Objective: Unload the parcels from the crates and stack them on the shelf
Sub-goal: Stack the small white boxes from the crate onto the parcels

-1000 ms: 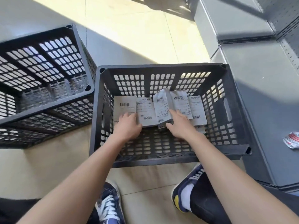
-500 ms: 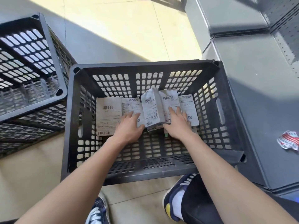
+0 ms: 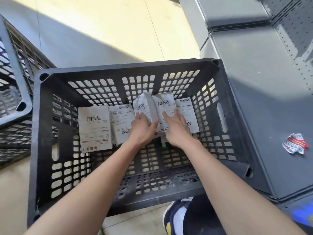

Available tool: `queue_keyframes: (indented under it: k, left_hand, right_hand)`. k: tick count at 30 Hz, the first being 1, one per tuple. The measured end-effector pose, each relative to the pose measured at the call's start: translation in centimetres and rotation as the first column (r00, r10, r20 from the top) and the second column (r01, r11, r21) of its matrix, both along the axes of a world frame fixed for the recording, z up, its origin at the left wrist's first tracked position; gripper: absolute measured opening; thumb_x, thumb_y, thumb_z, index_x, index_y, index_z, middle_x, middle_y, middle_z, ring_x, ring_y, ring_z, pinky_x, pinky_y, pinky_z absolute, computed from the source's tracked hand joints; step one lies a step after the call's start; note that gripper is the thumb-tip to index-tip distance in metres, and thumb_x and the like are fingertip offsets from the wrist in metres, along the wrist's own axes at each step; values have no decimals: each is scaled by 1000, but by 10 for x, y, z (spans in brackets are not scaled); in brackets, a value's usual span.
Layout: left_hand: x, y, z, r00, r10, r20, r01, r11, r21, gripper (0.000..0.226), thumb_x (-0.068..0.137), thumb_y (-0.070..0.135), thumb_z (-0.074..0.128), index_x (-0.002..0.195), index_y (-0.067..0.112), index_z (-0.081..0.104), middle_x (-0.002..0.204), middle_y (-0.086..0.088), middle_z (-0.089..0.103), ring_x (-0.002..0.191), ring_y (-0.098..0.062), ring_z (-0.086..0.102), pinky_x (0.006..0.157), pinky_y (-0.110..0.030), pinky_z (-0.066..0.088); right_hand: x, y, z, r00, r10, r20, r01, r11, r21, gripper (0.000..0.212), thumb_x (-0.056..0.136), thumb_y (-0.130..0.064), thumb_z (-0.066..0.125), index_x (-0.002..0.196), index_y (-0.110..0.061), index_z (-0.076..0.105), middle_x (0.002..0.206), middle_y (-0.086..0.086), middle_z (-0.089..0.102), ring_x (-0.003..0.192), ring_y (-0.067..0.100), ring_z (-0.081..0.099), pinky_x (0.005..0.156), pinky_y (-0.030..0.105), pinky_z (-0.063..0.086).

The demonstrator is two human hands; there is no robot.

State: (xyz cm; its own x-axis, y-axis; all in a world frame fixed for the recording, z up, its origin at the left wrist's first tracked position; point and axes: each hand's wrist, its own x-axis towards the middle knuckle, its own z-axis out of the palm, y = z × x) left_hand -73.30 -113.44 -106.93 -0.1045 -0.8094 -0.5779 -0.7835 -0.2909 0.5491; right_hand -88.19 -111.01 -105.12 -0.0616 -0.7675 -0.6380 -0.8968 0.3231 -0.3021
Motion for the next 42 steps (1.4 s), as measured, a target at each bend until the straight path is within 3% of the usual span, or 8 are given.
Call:
queue_keyframes:
  k: [5, 7, 10, 16, 23, 29, 35, 42]
  left_hand:
    - [-3, 1, -11, 994, 84, -70, -84, 996, 9, 68, 97, 52, 50, 146, 6, 39, 147, -14, 40, 131, -41, 45, 106, -54, 42]
    - [-1, 8, -11, 984, 131, -118, -128, 991, 30, 76, 98, 54, 50, 159, 17, 26, 166, -13, 19, 151, -37, 21, 118, -52, 26]
    - [3, 16, -13, 963, 192, -188, -185, 981, 56, 83, 96, 58, 54, 162, 32, 11, 170, -8, -4, 157, -24, -3, 123, -49, 13]
    - [4, 21, -14, 917, 247, -315, -221, 968, 115, 86, 94, 58, 59, 158, 50, 3, 169, -6, -11, 155, -18, -12, 123, -45, 5]
    - [2, 25, -17, 917, 242, -319, -224, 970, 93, 88, 89, 65, 59, 155, 56, 1, 170, -3, -8, 157, -22, -3, 123, -59, 9]
    - [5, 18, -8, 879, 341, -333, -347, 937, 42, 88, 79, 54, 74, 154, 50, 28, 165, 0, 16, 153, -24, 15, 122, -54, 22]
    - [18, 26, 9, 952, 257, -166, -282, 948, -148, 84, 75, 49, 74, 152, 44, 40, 161, 2, 17, 148, -24, 14, 119, -55, 26]
    - [40, 27, 12, 967, 254, -17, -252, 951, -178, 84, 73, 48, 75, 149, 46, 41, 163, -4, 16, 147, -28, 13, 117, -61, 27]
  right_hand:
    - [-3, 0, -10, 1000, 24, -2, -24, 1000, 18, 80, 98, -3, 44, 159, -43, 10, 165, -3, -24, 154, 27, -16, 124, 54, 9]
    - [-3, -4, -13, 999, 34, -16, -34, 999, -40, 73, 99, -7, 48, 158, -40, 20, 166, -5, -21, 154, 29, -14, 124, 55, 13]
    - [-1, -11, -17, 997, 57, -46, -63, 987, -145, 61, 100, -17, 54, 155, -31, 31, 167, -5, -16, 154, 34, -8, 121, 58, 22]
    - [-6, -9, -32, 998, 55, -12, -57, 989, -134, 80, 99, -24, 59, 159, -38, 9, 167, -7, -19, 153, 29, -16, 121, 57, 18]
    - [-17, -6, -40, 996, 74, 50, -68, 992, -109, 93, 95, -26, 65, 157, -46, 0, 163, -15, -28, 151, 22, -25, 123, 58, 12]
    - [-15, -5, -38, 995, 64, 70, -58, 995, -86, 105, 82, -61, 71, 157, -48, -3, 160, -16, -33, 149, 21, -30, 121, 59, 6]
    - [-3, -4, -39, 998, 56, -12, -57, 987, -151, 95, 87, -59, 64, 158, -37, 6, 163, -7, -29, 150, 30, -27, 120, 62, 7]
    - [-1, 0, -35, 998, 24, -63, -34, 986, -165, 101, 83, -51, 72, 157, -44, 3, 164, -9, -25, 152, 35, -14, 118, 65, 13]
